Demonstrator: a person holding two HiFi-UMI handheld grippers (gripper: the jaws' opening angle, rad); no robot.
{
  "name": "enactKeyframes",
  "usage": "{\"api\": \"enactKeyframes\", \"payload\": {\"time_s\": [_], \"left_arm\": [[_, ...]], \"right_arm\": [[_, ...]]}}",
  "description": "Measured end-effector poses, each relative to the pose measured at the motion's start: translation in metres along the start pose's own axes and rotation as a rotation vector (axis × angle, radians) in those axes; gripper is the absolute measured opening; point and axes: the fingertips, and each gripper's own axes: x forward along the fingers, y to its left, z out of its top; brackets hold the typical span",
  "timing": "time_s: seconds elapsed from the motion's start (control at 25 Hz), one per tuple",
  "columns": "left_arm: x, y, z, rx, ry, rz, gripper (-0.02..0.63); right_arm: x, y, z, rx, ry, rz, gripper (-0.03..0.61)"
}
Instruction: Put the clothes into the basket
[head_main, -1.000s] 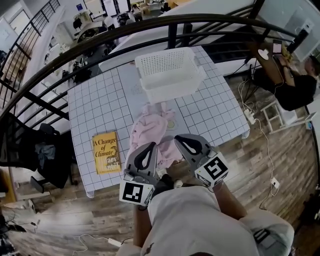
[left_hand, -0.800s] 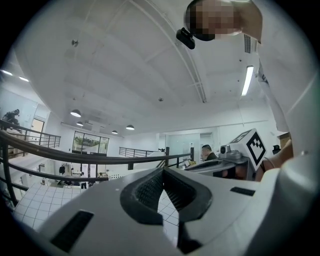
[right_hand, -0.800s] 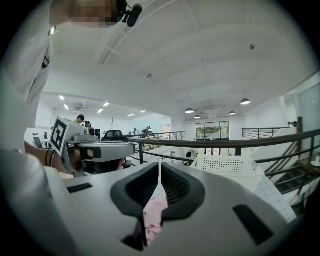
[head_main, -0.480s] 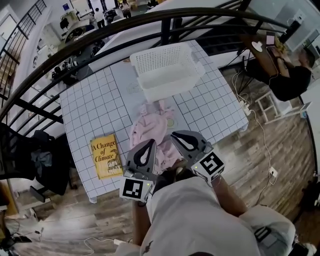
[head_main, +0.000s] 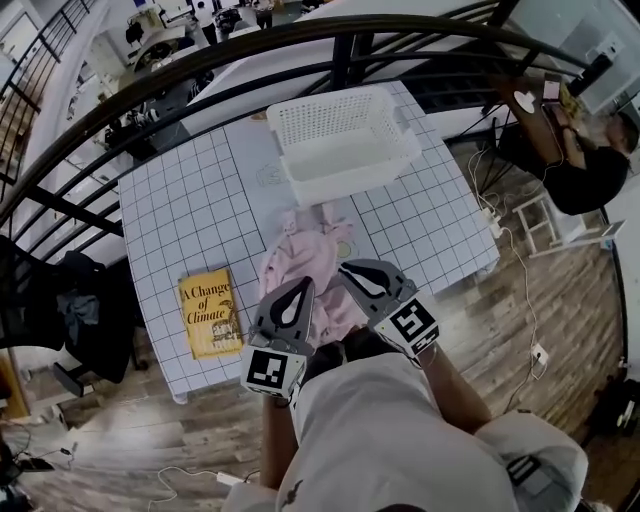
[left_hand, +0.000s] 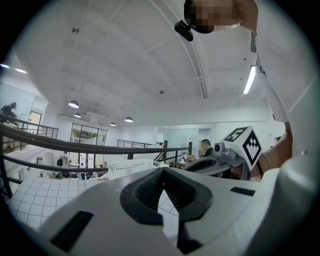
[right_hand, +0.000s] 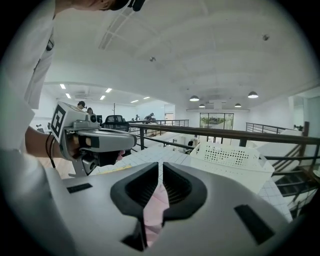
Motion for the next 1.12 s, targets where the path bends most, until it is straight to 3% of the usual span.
{"api": "enactKeyframes", "payload": {"time_s": [0.2,0.64,1.12], "left_arm": [[0.012,0.011,-0.015,-0.003,0.033,0.033,0.003],[0.037,0.022,-0.040,-0.026,0.093,0.062,0.003],[0.044,0.029,-0.069,-0.061,0.165,0.095,0.003]], "right_arm": [[0.015,-0.010,-0.013,-0.018,0.034,0.041,0.025],[0.045,-0.026,-0.045,-0.076,0.130,0.136,0.124],[0.083,-0.022,-0.104,-0.161,0.310,0.252,0.227]]}}
